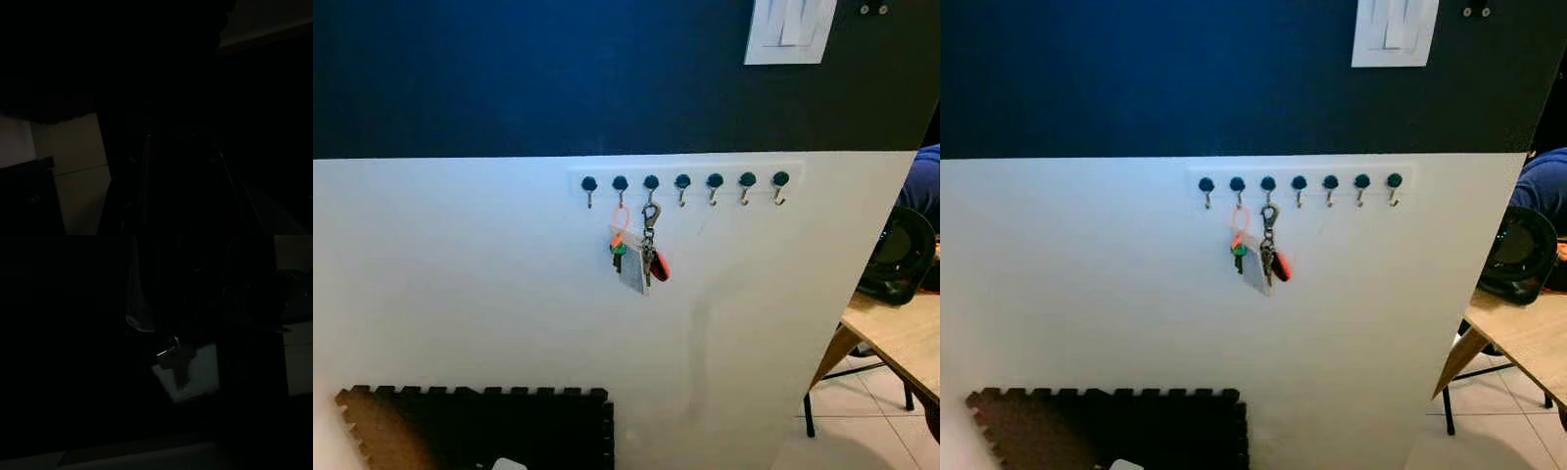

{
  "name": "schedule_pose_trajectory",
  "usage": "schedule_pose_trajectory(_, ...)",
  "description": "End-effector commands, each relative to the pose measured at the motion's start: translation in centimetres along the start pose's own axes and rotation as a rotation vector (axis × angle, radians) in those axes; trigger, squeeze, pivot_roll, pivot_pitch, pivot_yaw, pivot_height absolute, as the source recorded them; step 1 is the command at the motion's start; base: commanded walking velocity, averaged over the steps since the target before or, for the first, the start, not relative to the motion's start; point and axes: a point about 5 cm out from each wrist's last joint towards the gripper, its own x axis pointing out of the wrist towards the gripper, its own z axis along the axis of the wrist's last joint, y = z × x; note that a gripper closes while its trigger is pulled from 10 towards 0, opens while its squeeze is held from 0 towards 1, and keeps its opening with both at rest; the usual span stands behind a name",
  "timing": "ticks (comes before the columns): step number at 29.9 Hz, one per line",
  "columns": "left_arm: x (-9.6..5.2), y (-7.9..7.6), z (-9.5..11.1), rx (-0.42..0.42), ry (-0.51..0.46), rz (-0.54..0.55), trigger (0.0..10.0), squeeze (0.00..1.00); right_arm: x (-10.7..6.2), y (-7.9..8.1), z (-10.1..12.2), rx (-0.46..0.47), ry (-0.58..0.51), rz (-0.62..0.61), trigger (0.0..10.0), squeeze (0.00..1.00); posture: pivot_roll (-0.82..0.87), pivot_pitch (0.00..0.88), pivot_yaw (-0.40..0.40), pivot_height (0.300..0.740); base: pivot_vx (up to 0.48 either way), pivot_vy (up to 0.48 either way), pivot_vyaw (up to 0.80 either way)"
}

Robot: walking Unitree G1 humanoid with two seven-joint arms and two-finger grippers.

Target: Hang keys on a hook

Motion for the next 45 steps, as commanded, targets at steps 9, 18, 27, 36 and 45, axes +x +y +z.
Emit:
schedule_pose_trajectory(9, 0.1, 0.9, 0.0, -0.015, 0.036, 0.082, 10.0, 0.00, 0.7, 0.4, 3.8, 0.029, -0.144, 0.027, 10.0, 0.00, 0.07, 0.010, 0.043, 0.740, 0.000, 0.000, 0.00)
schedule_pose_trajectory(18, 0.3, 1.0, 1.4, 0.000, -0.030, 0.070, 10.0, 0.00, 1.1, 2.1, 11.0, -0.085, -0.370, 0.130, 10.0, 0.00, 0.07, 0.012, 0.040, 0.740, 0.000, 0.000, 0.00)
schedule_pose_trajectory(27, 0.2, 0.8, 4.0, 0.116, -0.178, -0.006, 10.0, 0.00, -0.5, 4.3, 18.6, -0.275, -0.641, 0.251, 10.0, 0.00, 0.07, 0.016, 0.035, 0.740, 0.000, 0.000, 0.00)
schedule_pose_trajectory(36, -2.4, 0.2, 11.3, -0.028, -0.655, -0.160, 10.0, 0.00, -6.4, 7.9, 27.0, -0.474, -1.127, 0.312, 10.0, 0.00, 0.07, 0.025, 0.024, 0.740, 0.000, 0.000, 0.00)
schedule_pose_trajectory(45, -5.5, -1.1, 15.5, -0.023, -0.867, -0.320, 10.0, 0.00, -11.1, 9.6, 29.7, -0.568, -1.428, 0.219, 10.0, 0.00, 0.07, 0.032, 0.023, 0.740, 0.000, 0.000, 0.00)
